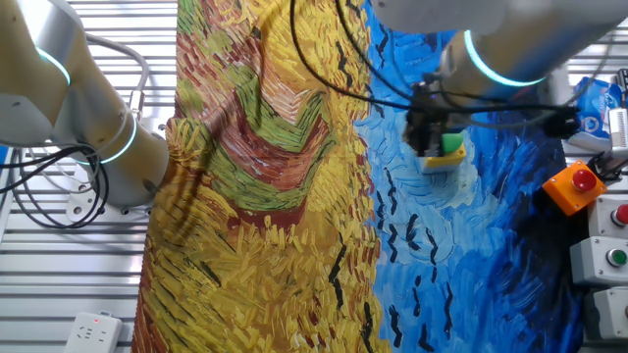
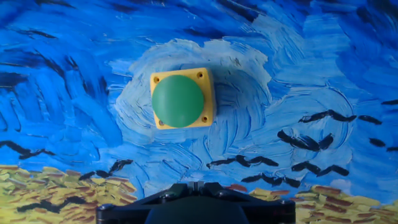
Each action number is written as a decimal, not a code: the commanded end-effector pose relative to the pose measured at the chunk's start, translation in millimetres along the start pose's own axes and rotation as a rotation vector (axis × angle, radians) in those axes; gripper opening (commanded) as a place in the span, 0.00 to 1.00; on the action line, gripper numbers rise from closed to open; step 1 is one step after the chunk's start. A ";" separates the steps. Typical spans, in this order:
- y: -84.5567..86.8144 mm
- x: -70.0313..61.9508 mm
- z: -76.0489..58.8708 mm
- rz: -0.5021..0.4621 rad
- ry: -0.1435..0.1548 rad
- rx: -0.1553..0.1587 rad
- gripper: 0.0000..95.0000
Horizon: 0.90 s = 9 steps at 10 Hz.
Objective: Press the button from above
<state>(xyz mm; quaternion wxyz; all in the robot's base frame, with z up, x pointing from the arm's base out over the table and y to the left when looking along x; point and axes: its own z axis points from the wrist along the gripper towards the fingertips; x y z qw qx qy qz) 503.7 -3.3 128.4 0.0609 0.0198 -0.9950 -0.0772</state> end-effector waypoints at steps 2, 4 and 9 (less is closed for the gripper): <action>-3.2 31.5 11.7 -0.037 0.004 0.000 0.00; -1.1 34.4 7.9 -0.045 0.048 -0.008 0.00; -2.8 8.8 -25.9 -0.052 0.102 -0.020 0.00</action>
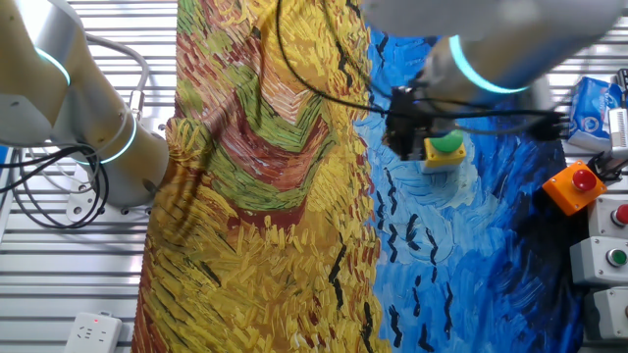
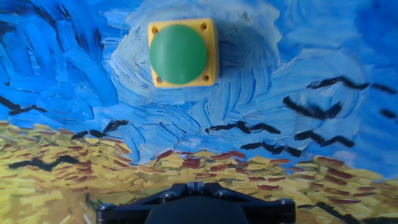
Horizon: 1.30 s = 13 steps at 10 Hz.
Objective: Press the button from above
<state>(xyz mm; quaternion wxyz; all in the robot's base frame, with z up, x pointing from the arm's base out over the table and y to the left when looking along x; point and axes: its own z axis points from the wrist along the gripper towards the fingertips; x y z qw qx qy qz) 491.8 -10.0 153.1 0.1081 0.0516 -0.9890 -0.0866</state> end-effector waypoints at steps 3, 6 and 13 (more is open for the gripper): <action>-4.3 -28.2 -16.9 0.014 0.027 -0.014 0.00; -2.2 -42.8 -21.5 0.027 0.035 -0.019 0.00; -8.0 -44.8 -26.3 0.013 0.033 -0.032 0.00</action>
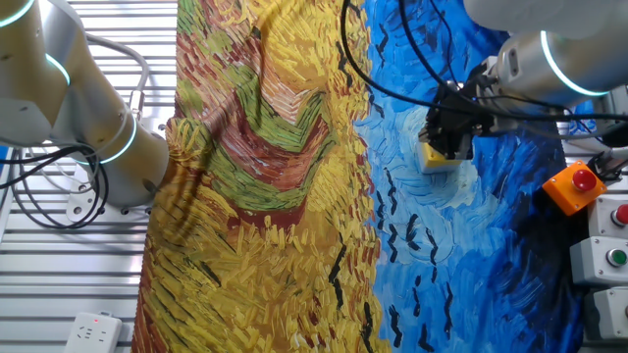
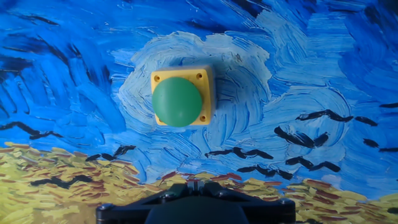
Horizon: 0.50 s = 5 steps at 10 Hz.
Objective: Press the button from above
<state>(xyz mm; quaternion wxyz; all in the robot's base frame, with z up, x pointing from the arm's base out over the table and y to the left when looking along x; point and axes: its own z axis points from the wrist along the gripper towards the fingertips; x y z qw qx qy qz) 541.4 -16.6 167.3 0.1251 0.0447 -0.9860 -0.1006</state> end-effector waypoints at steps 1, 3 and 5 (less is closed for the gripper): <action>-0.1 -0.3 -0.6 0.000 0.001 -0.001 0.00; -0.1 -0.2 -0.7 0.001 -0.004 0.000 0.00; 0.2 -0.1 -0.9 0.002 -0.004 0.001 0.00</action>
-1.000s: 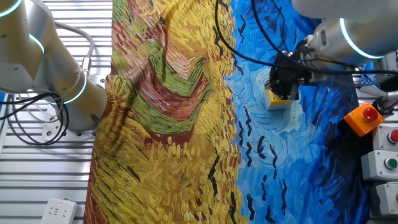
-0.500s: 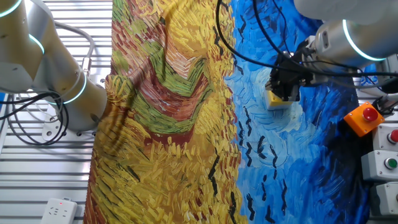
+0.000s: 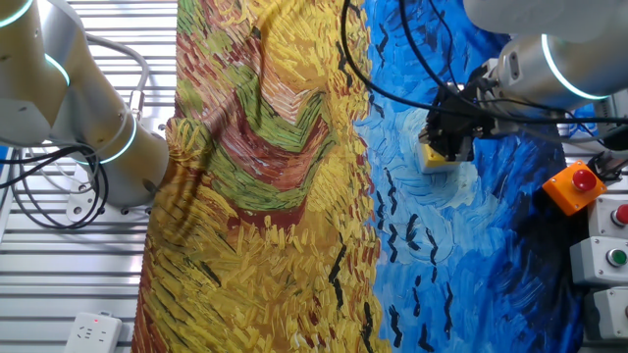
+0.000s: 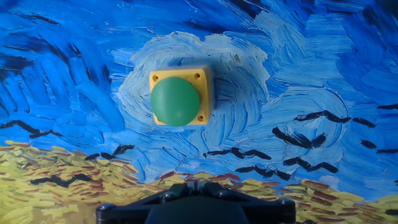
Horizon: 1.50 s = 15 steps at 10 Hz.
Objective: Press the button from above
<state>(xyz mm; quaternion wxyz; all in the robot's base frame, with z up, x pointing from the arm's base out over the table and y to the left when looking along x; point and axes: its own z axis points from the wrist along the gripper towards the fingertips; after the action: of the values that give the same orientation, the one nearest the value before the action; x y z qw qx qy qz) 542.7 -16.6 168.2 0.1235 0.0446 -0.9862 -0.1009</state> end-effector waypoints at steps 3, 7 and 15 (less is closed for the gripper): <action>0.2 0.8 0.6 0.014 -0.044 0.006 0.00; 0.4 0.8 0.8 0.019 -0.068 0.006 0.00; 0.5 0.6 1.2 0.019 -0.061 0.002 0.00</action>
<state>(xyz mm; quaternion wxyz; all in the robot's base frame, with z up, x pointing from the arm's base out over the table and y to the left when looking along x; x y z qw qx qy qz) 541.2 -16.0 167.5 0.0958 0.0313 -0.9899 -0.0997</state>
